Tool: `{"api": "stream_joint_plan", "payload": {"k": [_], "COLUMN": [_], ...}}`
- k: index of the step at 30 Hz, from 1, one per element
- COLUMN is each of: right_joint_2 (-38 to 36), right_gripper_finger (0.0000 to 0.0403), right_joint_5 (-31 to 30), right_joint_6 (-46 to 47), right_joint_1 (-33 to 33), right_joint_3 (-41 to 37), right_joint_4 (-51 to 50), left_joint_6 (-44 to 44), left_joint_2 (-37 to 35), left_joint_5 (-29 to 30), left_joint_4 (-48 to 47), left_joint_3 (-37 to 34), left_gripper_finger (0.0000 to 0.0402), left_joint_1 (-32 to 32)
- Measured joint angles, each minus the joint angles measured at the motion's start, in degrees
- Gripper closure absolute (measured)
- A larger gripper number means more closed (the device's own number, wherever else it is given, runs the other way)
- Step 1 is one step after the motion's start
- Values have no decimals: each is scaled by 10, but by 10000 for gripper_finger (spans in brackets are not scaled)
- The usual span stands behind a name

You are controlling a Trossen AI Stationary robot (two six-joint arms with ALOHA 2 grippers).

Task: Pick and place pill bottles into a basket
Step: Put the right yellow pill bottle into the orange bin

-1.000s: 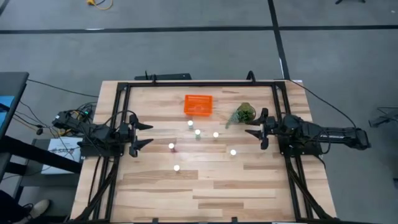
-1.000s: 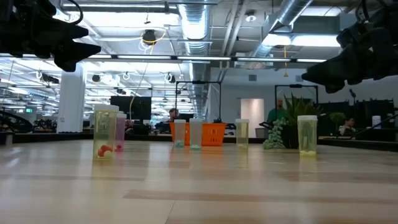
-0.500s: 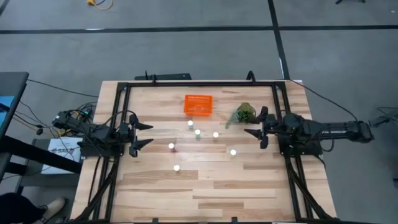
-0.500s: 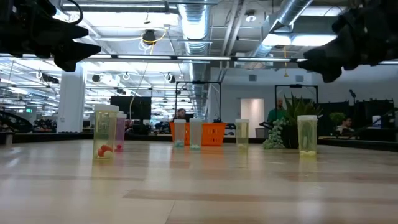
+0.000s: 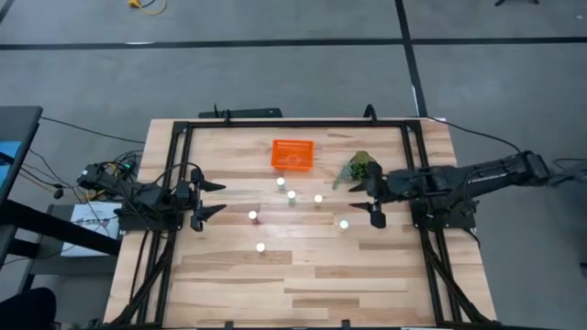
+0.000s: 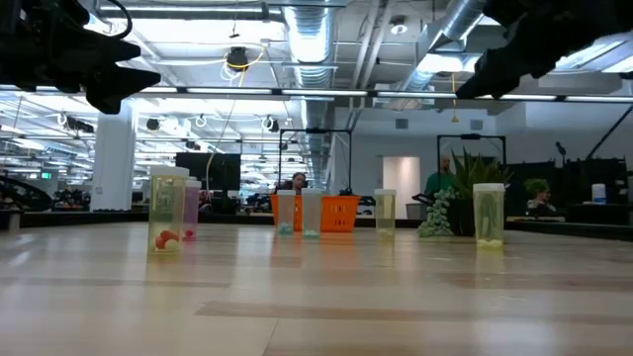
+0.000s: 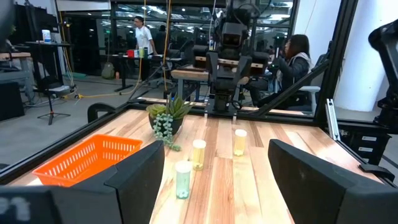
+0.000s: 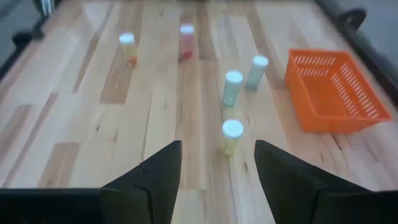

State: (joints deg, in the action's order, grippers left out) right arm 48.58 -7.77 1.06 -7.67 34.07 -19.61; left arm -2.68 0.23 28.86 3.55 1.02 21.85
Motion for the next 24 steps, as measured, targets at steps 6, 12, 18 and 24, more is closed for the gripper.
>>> {"api": "stream_joint_plan", "payload": {"k": [6, 12, 18, 24], "right_joint_2": [38, 30, 27, 33], "right_gripper_finger": [208, 211, 215, 215], "right_joint_5": [0, 1, 5, 30], "right_joint_6": [-10, -3, 43, 94], "right_joint_1": [0, 18, 38, 27], "right_joint_3": [60, 62, 52, 31], "right_joint_4": [-54, -77, -120, -115], "left_joint_6": [0, 0, 0, 0], "left_joint_2": [0, 0, 0, 0], "left_joint_5": [0, 0, 0, 0], "left_joint_4": [0, 0, 0, 0], "left_joint_3": [0, 0, 0, 0], "left_gripper_finger": [125, 125, 125, 125], "left_joint_1": [0, 0, 0, 0]}}
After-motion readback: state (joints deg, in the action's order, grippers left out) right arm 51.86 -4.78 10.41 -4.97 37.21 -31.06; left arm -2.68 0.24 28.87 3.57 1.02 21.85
